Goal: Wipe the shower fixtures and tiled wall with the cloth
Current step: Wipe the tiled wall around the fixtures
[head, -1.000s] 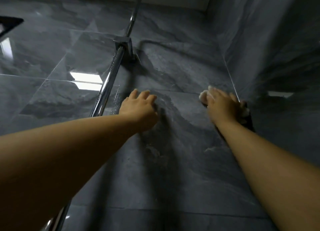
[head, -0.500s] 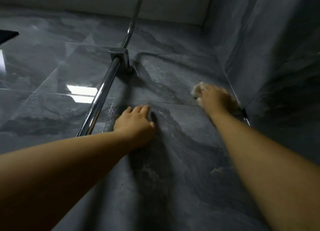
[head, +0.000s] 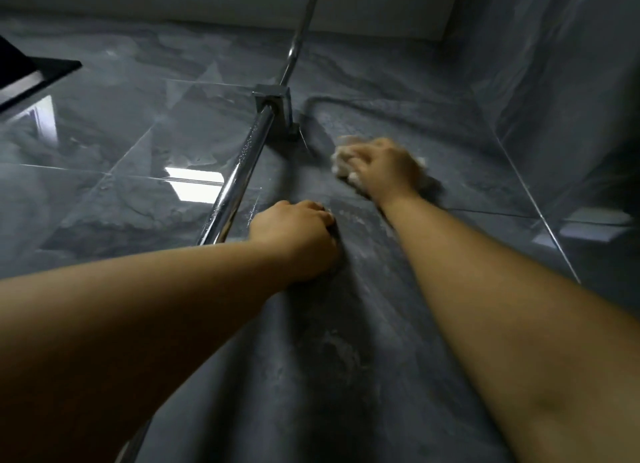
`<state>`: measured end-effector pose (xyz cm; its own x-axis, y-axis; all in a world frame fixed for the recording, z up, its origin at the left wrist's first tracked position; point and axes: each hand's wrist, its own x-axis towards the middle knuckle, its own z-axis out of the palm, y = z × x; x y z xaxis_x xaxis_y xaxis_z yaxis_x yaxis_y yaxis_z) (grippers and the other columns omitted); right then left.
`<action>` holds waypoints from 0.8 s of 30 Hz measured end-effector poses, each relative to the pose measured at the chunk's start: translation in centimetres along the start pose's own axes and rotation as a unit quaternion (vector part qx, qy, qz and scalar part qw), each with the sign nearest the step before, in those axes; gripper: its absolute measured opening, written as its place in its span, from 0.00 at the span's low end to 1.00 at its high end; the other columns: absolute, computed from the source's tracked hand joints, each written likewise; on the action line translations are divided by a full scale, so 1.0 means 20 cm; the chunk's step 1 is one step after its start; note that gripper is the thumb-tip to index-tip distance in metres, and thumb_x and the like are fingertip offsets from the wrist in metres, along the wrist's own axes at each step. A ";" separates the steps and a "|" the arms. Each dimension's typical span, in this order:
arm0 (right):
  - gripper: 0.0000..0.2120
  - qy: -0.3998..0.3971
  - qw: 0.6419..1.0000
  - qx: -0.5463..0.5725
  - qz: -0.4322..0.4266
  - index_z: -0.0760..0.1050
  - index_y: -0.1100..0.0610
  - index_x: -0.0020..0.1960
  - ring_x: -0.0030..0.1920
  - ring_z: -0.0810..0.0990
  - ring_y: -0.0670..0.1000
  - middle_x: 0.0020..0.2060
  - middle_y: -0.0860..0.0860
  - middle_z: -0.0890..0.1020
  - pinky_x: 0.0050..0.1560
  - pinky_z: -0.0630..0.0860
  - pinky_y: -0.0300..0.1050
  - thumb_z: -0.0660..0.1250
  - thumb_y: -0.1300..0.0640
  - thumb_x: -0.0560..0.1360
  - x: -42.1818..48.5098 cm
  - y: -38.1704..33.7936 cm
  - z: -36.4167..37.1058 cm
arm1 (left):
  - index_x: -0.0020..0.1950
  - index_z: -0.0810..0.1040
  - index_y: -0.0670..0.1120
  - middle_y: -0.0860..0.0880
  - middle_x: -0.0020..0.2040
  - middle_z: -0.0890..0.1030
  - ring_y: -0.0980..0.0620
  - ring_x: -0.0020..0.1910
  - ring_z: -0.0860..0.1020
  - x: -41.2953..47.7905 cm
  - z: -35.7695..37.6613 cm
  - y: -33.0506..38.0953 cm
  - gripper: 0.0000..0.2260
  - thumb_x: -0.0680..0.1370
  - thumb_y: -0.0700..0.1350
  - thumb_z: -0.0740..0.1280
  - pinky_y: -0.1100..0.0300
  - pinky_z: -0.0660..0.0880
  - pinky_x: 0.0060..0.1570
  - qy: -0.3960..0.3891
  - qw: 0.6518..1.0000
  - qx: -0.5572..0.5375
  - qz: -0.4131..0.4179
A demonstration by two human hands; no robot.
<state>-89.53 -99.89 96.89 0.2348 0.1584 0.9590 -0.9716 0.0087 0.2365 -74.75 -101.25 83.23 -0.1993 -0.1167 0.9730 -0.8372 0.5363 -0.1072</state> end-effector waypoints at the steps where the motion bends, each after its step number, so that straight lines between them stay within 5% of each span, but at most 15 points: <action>1: 0.16 0.022 0.995 -0.063 0.070 0.77 0.43 0.59 0.63 0.70 0.57 0.61 0.53 0.75 0.68 0.58 0.55 0.55 0.42 0.78 0.04 0.05 0.01 | 0.71 0.65 0.57 0.56 0.74 0.63 0.47 0.70 0.65 0.01 0.00 -0.01 0.21 0.78 0.52 0.58 0.51 0.66 0.67 -0.008 1.000 0.003 0.002; 3: 0.22 0.012 0.974 -0.116 0.193 0.74 0.44 0.62 0.68 0.64 0.61 0.64 0.53 0.73 0.70 0.46 0.65 0.50 0.39 0.75 0.12 0.01 0.08 | 0.72 0.64 0.57 0.55 0.74 0.62 0.47 0.70 0.64 0.01 0.00 -0.01 0.22 0.78 0.52 0.59 0.50 0.65 0.68 -0.020 1.000 0.008 0.005; 5: 0.28 0.010 0.976 -0.083 0.200 0.71 0.48 0.65 0.67 0.64 0.63 0.66 0.56 0.71 0.68 0.51 0.67 0.47 0.38 0.72 0.15 -0.12 0.15 | 0.72 0.64 0.57 0.55 0.74 0.62 0.47 0.70 0.64 0.02 0.00 -0.01 0.21 0.78 0.51 0.59 0.50 0.65 0.67 -0.023 1.000 0.010 0.006; 9: 0.22 -0.130 0.986 -0.063 -0.084 0.67 0.46 0.69 0.67 0.67 0.56 0.69 0.51 0.68 0.67 0.61 0.57 0.54 0.42 0.77 0.02 -0.27 0.10 | 0.66 0.71 0.58 0.54 0.69 0.69 0.46 0.63 0.72 0.02 -0.01 0.02 0.17 0.77 0.51 0.62 0.53 0.72 0.58 -0.010 1.000 0.001 -0.012; 11: 0.20 -0.176 0.973 -0.026 -0.150 0.67 0.39 0.67 0.67 0.68 0.54 0.69 0.48 0.69 0.67 0.62 0.59 0.57 0.44 0.75 0.02 -0.14 -0.03 | 0.62 0.76 0.54 0.51 0.63 0.74 0.44 0.58 0.75 0.03 -0.01 0.06 0.15 0.75 0.50 0.63 0.54 0.73 0.51 0.004 0.998 -0.009 -0.054; 13: 0.17 -0.162 0.983 -0.045 -0.074 0.68 0.34 0.61 0.65 0.70 0.56 0.67 0.46 0.71 0.65 0.62 0.62 0.57 0.43 0.73 0.07 0.07 -0.12 | 0.60 0.76 0.50 0.46 0.60 0.75 0.42 0.57 0.75 0.06 -0.02 0.11 0.14 0.76 0.49 0.61 0.54 0.72 0.49 0.008 0.995 -0.045 -0.092; 15: 0.18 -0.093 0.986 -0.098 0.095 0.65 0.36 0.63 0.65 0.69 0.60 0.67 0.50 0.70 0.65 0.59 0.65 0.54 0.38 0.74 0.05 0.31 -0.21 | 0.64 0.70 0.48 0.44 0.64 0.72 0.40 0.61 0.71 0.09 -0.01 0.15 0.17 0.77 0.49 0.59 0.51 0.70 0.56 0.006 0.985 -0.131 -0.115; 18: 0.35 0.029 0.958 -0.132 0.254 0.59 0.48 0.73 0.68 0.65 0.61 0.70 0.55 0.66 0.66 0.59 0.63 0.47 0.30 0.73 -0.08 0.51 -0.28 | 0.71 0.62 0.51 0.45 0.71 0.65 0.40 0.69 0.63 0.10 0.01 0.19 0.23 0.77 0.54 0.59 0.44 0.63 0.67 -0.014 0.974 -0.199 -0.103; 22: 0.33 0.029 0.961 -0.119 0.249 0.69 0.45 0.66 0.67 0.64 0.62 0.71 0.53 0.63 0.64 0.60 0.63 0.54 0.28 0.68 -0.13 0.31 -0.20 | 0.72 0.61 0.53 0.47 0.73 0.61 0.40 0.72 0.57 0.07 0.06 0.19 0.27 0.76 0.61 0.59 0.37 0.56 0.69 -0.027 0.988 -0.124 -0.086; 24: 0.29 -0.010 0.980 -0.122 0.157 0.69 0.43 0.65 0.66 0.65 0.60 0.70 0.51 0.65 0.64 0.61 0.60 0.56 0.30 0.69 -0.18 0.18 -0.14 | 0.72 0.61 0.52 0.47 0.73 0.62 0.40 0.71 0.59 0.08 0.06 0.19 0.27 0.76 0.61 0.58 0.38 0.58 0.68 -0.016 0.988 -0.115 -0.097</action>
<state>-93.98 -97.58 93.91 -0.0786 0.1712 0.9821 -0.9736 0.1985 -0.1125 -78.83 -100.40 84.16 -0.0644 -0.2604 0.9634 -0.7234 0.6771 0.1347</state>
